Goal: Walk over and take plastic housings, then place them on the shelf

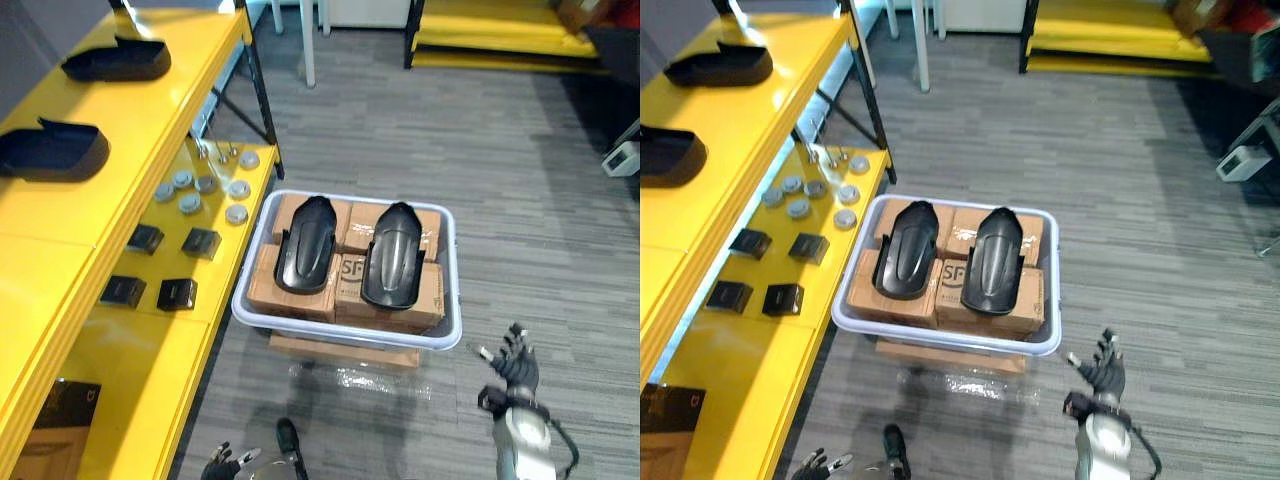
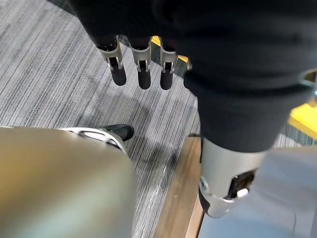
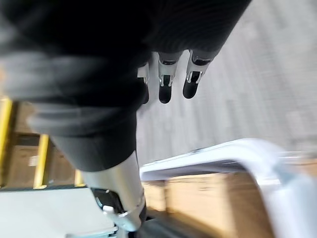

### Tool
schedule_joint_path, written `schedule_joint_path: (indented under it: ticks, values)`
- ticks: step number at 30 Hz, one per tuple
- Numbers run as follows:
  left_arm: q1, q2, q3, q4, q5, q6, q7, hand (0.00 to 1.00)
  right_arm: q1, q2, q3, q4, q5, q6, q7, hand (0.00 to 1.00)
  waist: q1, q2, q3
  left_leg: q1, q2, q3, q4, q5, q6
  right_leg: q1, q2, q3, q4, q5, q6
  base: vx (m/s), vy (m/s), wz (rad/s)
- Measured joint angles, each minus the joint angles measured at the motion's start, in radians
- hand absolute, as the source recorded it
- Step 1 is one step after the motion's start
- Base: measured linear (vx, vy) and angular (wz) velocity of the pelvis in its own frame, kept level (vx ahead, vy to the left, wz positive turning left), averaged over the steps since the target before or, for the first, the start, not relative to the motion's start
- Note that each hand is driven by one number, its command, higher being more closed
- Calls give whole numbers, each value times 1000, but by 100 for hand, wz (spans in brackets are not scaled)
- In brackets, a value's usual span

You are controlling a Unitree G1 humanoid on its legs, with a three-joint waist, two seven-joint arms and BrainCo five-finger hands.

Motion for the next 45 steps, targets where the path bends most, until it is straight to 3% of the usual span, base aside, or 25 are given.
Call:
schedule_joint_path:
  ticks: [1,2,3,4,6,9,15,20,22,28,34,40,45]
  values:
    - [-16,-2,-4,2,0,-2,2,0,-86,-32,2,55,0,0,-21,0,9,3,14,-22,2,-6,5,4,1,-15,14,0,-123,-20,-11,-133,-124,13]
    - [-35,3,-15,-6,-11,-8,3,0,-173,-68,7,117,3,0,-41,0,18,-9,40,-40,-16,-6,19,4,1,-40,9,3,-193,43,-31,-140,-154,39]
    - [-76,1,-39,-8,-22,-15,5,0,-297,-140,21,223,5,1,-55,0,13,3,93,-64,-34,-31,49,0,-5,-62,1,-8,-180,93,-34,-125,-180,36]
    - [-81,-6,-51,-10,-28,-16,5,0,-360,-176,33,287,5,1,-60,0,20,23,107,-81,-22,-33,61,-1,-5,-78,16,-7,-177,104,-35,-93,-109,17]
    - [-89,-8,-82,-26,-58,-27,4,0,-530,-254,77,464,47,6,-67,0,33,50,126,-137,4,-33,85,-7,-15,-124,39,-2,-180,106,-40,-65,-59,-17]
    - [-113,-5,-120,-22,-78,-31,6,0,-643,-351,112,651,85,19,-73,0,46,55,132,-186,16,-50,112,-17,-26,-163,48,-2,-163,108,-40,11,-8,3]
    - [-184,5,-167,24,-114,-38,22,0,-787,-438,176,800,115,41,-67,0,73,55,144,-254,18,-62,185,-62,-19,-207,40,-1,-137,109,-39,37,41,2]
    - [-232,12,-195,59,-136,-46,38,0,-827,-442,213,825,120,43,-54,0,83,58,149,-306,17,-80,228,-86,-14,-232,37,-1,-136,119,-27,6,49,7]
    - [-247,9,-196,77,-136,-46,50,0,-826,-436,211,803,121,42,-88,0,85,59,152,-307,14,-77,230,-91,-11,-233,30,1,-136,124,-27,-5,45,-1]
    - [-253,3,-195,87,-136,-56,92,0,-782,-397,205,427,106,18,-219,0,77,57,153,-297,9,-55,247,-107,0,-230,18,26,-140,139,-20,-18,44,-8]
    - [-246,-7,-194,86,-135,-56,110,0,-745,-326,168,288,36,5,-299,0,69,56,153,-255,5,-42,243,-107,0,-197,18,46,-145,139,-20,-46,5,-6]
    - [-245,-8,-191,87,-135,-58,111,0,-742,-296,172,287,21,3,-304,0,69,54,154,-258,-3,-25,222,-88,2,-203,12,51,-179,148,-18,-55,4,-7]
    - [-252,-8,-186,88,-143,-69,111,0,-756,-298,197,476,24,6,-250,0,75,52,155,-297,-5,-32,208,-65,13,-243,16,51,-183,185,-14,-35,23,2]
